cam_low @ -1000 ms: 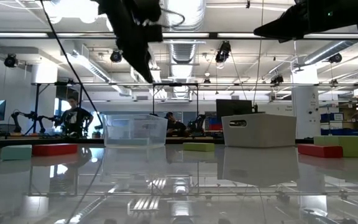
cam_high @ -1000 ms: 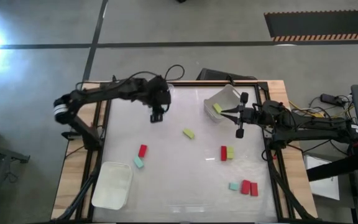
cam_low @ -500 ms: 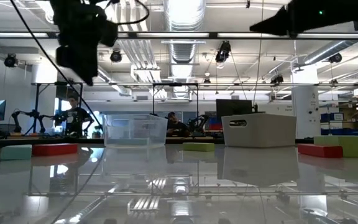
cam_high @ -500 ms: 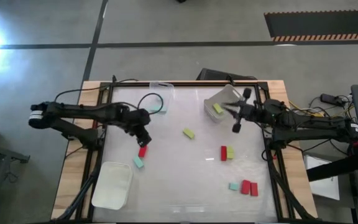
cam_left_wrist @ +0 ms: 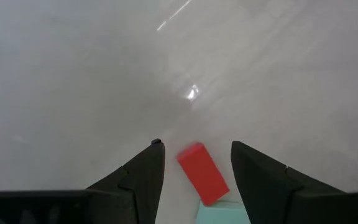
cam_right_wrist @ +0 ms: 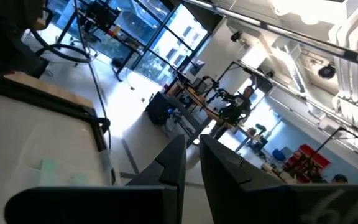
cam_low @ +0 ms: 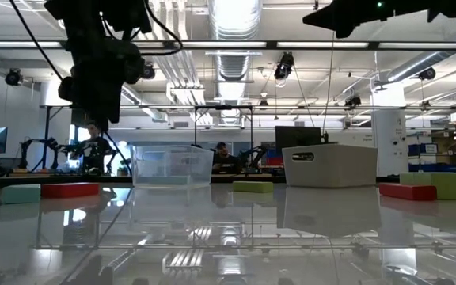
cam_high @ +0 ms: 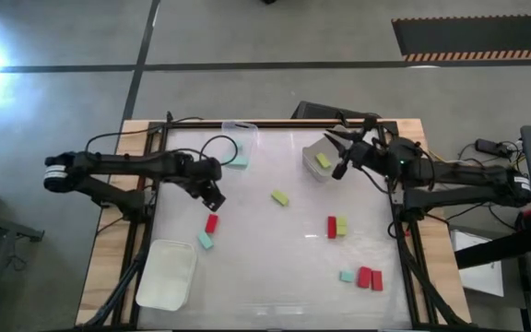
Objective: Sort & place blocks by color
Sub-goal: Put the red block into the white bin
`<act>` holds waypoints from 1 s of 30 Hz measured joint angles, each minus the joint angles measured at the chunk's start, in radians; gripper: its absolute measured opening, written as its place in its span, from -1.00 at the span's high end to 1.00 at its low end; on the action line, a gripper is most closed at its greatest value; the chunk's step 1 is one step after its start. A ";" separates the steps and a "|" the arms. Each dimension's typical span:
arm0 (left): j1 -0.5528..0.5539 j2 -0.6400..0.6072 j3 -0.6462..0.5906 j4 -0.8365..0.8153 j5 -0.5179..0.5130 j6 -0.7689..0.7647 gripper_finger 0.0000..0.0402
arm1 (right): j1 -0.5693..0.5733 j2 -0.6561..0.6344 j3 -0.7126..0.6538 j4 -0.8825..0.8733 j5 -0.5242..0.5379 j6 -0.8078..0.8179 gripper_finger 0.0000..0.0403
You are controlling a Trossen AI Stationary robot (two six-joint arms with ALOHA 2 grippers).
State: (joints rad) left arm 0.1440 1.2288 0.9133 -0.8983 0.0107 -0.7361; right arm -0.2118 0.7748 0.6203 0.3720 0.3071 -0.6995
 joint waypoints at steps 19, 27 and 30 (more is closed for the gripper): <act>-0.230 0.187 -0.041 0.007 0.061 -0.360 0.16 | 0.010 0.080 0.038 -0.047 -0.184 0.237 0.81; -0.253 0.229 -0.041 0.118 -0.049 -0.375 0.16 | 0.039 0.078 0.009 -0.077 -0.184 0.291 0.81; -0.255 0.250 -0.042 0.135 -0.052 -0.388 0.16 | 0.053 0.077 0.009 -0.101 -0.184 0.297 0.81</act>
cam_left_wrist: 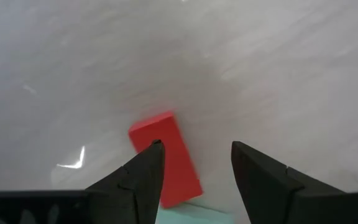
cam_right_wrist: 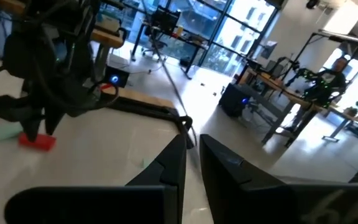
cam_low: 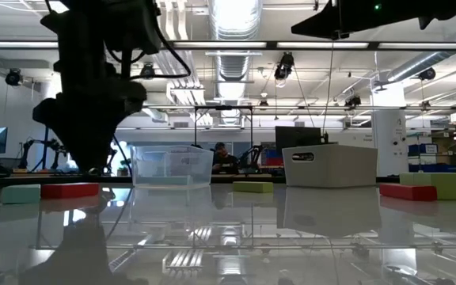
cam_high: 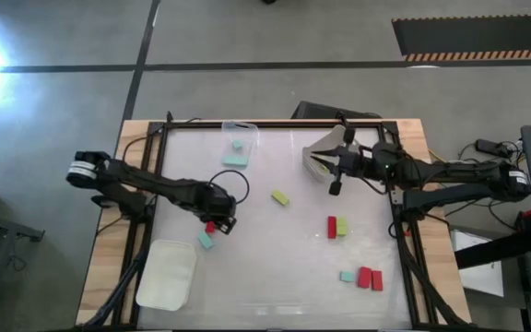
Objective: Sort & place blocks by color
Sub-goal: Put the red block into the white bin
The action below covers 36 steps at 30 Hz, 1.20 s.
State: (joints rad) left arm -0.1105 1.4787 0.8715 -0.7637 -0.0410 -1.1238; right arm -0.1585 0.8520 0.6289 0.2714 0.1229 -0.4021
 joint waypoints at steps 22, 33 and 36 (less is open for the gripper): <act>-0.011 0.010 0.019 -0.055 0.030 -0.049 0.16 | 0.013 0.002 -0.002 -0.058 0.000 -0.044 0.81; -0.015 0.011 -0.008 -0.052 0.036 -0.049 -0.17 | 0.013 0.002 -0.005 -0.060 0.000 -0.047 0.81; -0.015 0.020 -0.016 -0.027 0.022 -0.049 -0.28 | 0.013 0.002 -0.005 -0.063 0.000 -0.047 0.81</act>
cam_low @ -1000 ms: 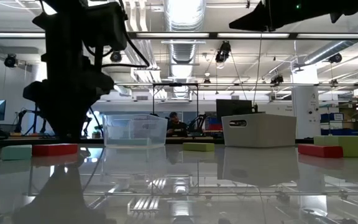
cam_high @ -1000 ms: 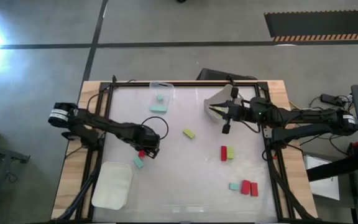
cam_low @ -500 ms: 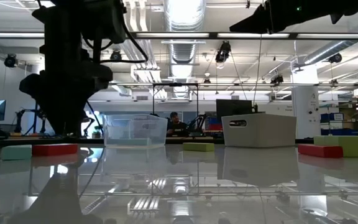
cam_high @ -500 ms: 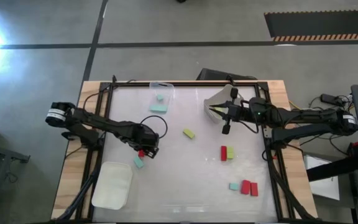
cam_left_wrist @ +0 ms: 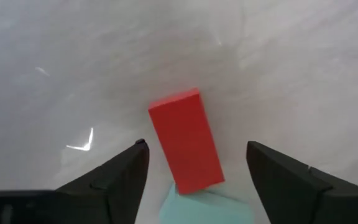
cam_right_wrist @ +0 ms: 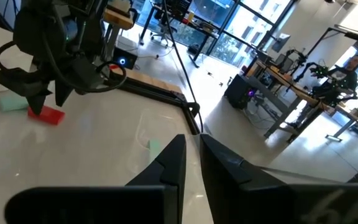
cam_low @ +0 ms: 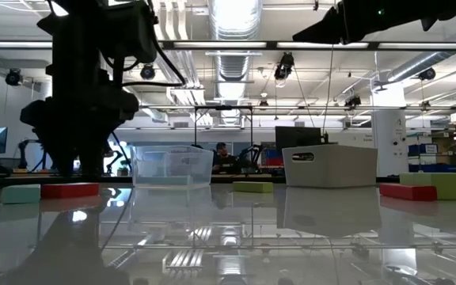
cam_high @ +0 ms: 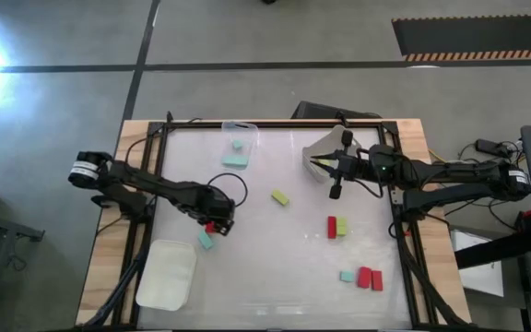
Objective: Sort & place blocks by color
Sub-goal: Put the red block into the white bin
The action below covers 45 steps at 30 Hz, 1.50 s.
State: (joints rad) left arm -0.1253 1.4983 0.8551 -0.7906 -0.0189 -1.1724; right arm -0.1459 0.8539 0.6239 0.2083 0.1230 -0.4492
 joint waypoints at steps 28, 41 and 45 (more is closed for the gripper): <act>-0.001 0.048 0.060 0.020 -0.096 0.036 0.42 | 0.000 0.000 0.000 -0.025 0.001 -0.005 0.81; -0.113 -0.079 0.370 -0.325 0.046 0.320 0.42 | 0.000 0.000 0.000 -0.036 0.002 -0.004 0.81; -0.213 -0.126 0.380 -0.400 0.049 0.394 0.42 | 0.000 0.000 0.000 -0.039 0.003 -0.005 0.81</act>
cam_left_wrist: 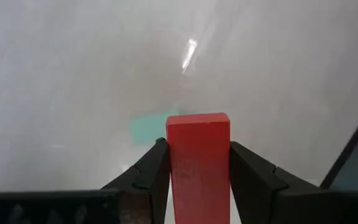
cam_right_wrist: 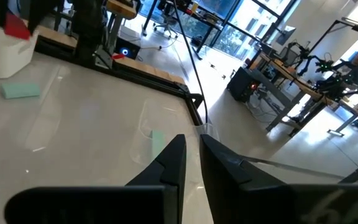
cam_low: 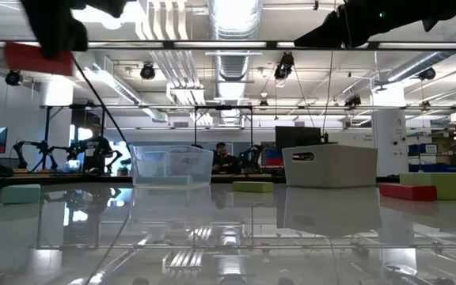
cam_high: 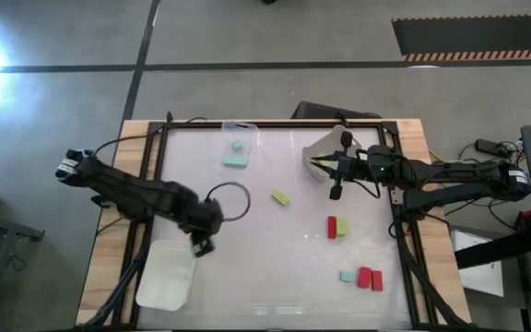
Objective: Sort & place blocks by color
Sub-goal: Put the red block into the white bin
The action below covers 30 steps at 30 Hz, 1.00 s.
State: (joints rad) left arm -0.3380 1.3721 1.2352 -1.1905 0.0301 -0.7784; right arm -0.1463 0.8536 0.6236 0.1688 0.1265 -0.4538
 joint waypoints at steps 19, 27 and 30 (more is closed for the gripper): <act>-0.419 -0.051 -0.229 0.084 0.049 0.121 0.33 | 0.000 0.000 0.000 0.000 0.003 0.011 0.81; -0.429 -0.051 -0.315 0.108 0.051 0.027 0.32 | 0.000 0.000 0.000 0.000 0.003 0.010 0.81; -0.429 -0.051 -0.324 0.109 0.053 0.027 0.32 | 0.000 0.000 0.000 0.000 0.003 0.011 0.81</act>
State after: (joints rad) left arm -0.7670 1.3216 0.9112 -1.0817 0.0833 -0.7513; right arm -0.1463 0.8536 0.6239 0.1691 0.1296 -0.4432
